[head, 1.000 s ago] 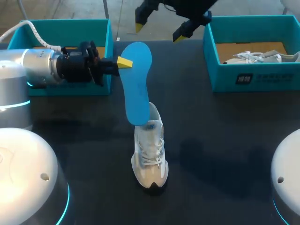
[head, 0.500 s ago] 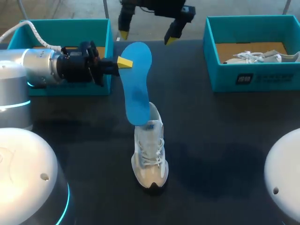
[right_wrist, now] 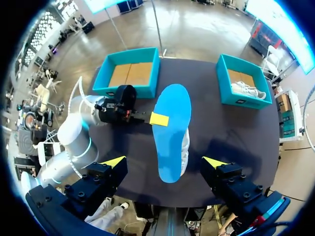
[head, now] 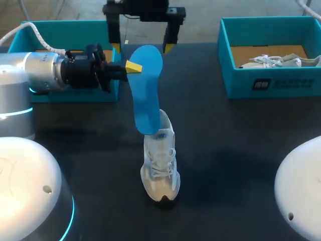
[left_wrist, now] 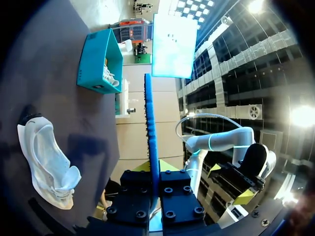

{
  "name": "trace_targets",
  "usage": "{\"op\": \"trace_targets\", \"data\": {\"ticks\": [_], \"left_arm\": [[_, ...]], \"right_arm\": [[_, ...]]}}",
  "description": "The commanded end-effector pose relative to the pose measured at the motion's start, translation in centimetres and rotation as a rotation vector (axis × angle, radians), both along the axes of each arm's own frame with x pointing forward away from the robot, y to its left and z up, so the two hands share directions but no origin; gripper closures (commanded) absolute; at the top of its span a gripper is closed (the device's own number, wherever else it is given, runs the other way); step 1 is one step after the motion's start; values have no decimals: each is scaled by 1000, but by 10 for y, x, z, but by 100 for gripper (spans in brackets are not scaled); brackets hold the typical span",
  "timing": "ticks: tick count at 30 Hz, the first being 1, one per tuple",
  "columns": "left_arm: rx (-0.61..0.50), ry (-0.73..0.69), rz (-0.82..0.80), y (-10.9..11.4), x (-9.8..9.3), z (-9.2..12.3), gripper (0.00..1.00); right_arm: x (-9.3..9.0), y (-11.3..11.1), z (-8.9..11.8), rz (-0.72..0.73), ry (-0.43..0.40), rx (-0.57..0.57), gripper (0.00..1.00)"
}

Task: Take the shoe out of the shoebox, open the shoe tongue, remove and reinsert the insole, then place the shoe into the shoebox

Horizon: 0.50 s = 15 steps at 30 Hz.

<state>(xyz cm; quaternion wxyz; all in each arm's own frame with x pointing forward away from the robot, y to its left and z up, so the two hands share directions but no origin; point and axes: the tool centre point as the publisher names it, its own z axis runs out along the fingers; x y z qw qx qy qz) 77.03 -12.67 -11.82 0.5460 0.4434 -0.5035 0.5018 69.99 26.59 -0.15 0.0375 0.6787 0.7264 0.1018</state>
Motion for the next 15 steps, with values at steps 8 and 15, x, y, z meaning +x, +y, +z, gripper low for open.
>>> {"op": "trace_targets", "data": {"ticks": [8, 15], "left_arm": [[3, 0, 1, 0, -1, 0, 100], [3, 0, 1, 0, -1, 0, 100]], "right_arm": [[5, 12, -7, -46, 1, -113, 0], [5, 12, -7, -46, 1, -113, 0]]}}
